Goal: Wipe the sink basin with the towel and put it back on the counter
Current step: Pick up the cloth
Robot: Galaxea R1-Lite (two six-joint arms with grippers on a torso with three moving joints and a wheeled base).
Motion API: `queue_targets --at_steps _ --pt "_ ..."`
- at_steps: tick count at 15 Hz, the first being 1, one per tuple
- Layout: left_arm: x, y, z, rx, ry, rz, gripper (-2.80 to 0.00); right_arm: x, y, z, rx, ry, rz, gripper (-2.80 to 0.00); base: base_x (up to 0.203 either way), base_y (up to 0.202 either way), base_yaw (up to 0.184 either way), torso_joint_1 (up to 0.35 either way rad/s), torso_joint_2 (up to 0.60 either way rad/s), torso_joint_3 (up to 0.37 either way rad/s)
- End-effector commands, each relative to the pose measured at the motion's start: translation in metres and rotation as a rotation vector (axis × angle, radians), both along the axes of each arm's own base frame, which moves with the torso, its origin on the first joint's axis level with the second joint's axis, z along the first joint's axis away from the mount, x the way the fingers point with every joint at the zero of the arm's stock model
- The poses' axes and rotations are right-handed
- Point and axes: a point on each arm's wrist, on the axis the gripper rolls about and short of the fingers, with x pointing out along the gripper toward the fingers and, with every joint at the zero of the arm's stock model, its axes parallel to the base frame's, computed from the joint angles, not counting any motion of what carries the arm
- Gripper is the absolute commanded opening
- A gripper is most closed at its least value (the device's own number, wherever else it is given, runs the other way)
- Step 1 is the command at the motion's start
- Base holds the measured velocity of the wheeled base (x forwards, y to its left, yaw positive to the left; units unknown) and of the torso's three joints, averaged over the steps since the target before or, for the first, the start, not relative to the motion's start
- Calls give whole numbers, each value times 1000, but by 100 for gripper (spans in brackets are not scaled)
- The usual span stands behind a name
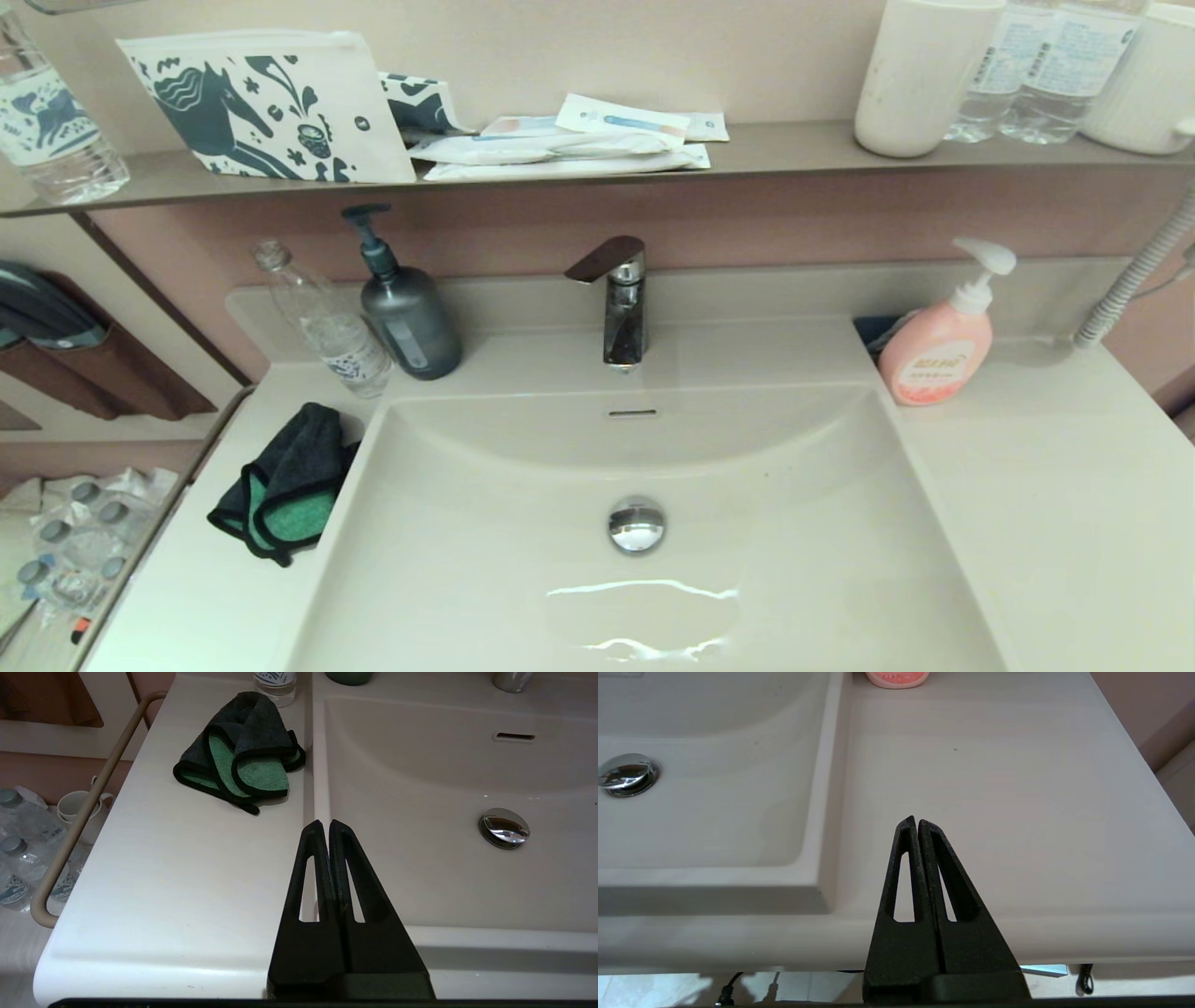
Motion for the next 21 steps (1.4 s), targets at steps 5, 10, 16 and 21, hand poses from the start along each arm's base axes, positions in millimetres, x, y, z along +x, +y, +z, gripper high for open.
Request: queue_targets --at_steps 5,10,16,21 --pt "0 0 0 -1 1 1 -280 0 0 0 16 0 -2 -280 0 0 0 0 0 0" --pt "0 0 0 -1 1 1 -280 0 0 0 28 -1 -2 -280 0 0 0 0 0 0" --pt "0 0 0 -1 1 1 -280 0 0 0 28 0 -3 -280 0 0 0 0 0 0" --pt "0 0 0 -1 1 1 -280 0 0 0 28 0 -2 -280 0 0 0 0 0 0"
